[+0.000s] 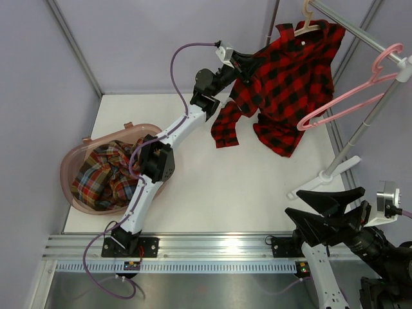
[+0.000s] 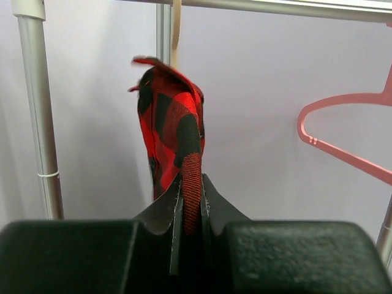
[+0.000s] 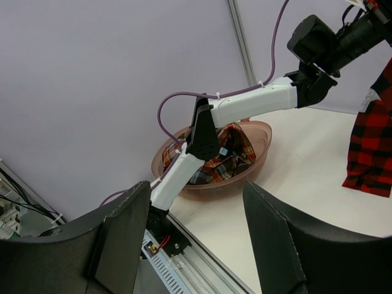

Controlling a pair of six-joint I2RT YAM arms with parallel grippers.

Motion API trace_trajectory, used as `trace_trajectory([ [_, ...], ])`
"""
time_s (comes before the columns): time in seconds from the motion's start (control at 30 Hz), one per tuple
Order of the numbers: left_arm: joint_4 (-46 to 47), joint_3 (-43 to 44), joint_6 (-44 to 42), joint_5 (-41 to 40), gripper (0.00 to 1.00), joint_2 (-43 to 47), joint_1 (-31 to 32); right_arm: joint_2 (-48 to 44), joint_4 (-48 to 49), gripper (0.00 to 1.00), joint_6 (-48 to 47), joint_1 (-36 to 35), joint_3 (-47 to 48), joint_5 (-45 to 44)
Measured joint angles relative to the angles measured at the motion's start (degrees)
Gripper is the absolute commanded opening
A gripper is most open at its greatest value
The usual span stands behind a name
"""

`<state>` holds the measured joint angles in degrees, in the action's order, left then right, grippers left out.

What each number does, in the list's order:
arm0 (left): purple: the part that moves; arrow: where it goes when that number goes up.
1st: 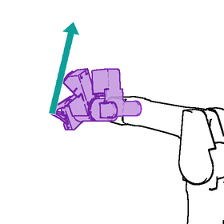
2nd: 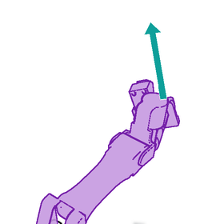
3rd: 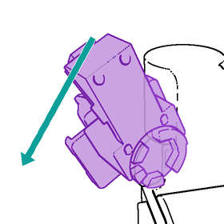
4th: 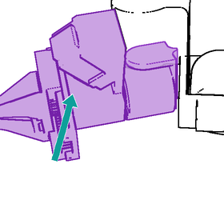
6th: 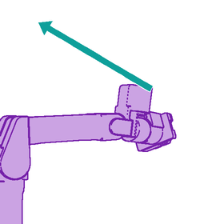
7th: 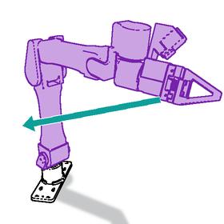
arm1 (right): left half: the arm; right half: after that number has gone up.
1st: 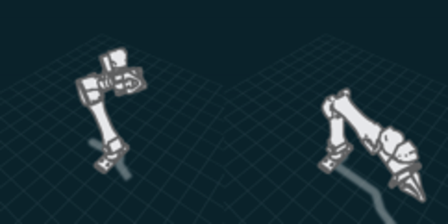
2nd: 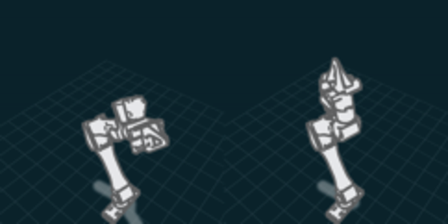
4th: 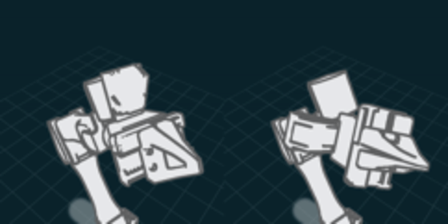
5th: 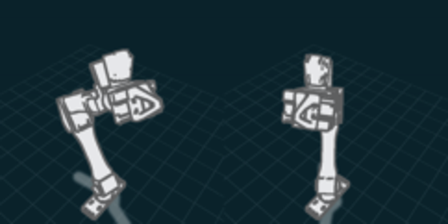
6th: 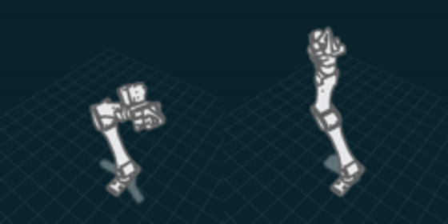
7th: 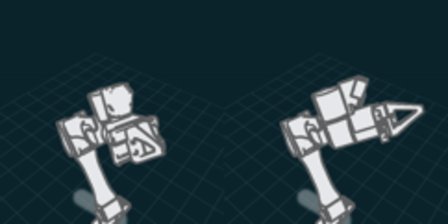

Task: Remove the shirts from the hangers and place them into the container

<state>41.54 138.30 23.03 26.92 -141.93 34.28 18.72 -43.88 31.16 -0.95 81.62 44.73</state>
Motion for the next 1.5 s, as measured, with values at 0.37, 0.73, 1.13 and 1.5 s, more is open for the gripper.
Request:
trace_trajectory([
  [0.37,4.4,0.0,7.4,1.4,0.00,0.0,1.1,-0.3,0.2,0.69,0.2,2.1,-1.6,0.4],
  [0.73,9.8,-4.1,12.0,5.8,0.00,4.1,3.3,-0.8,0.1,0.68,0.2,2.1,-1.6,0.5],
  [1.13,15.0,-13.3,14.1,7.2,0.00,13.8,2.0,-1.0,0.1,0.69,0.2,2.1,-1.3,1.0],
  [1.5,14.3,-45.5,12.3,6.9,0.00,33.0,-3.6,-0.7,0.2,0.70,-0.6,2.1,-0.3,-2.7],
])
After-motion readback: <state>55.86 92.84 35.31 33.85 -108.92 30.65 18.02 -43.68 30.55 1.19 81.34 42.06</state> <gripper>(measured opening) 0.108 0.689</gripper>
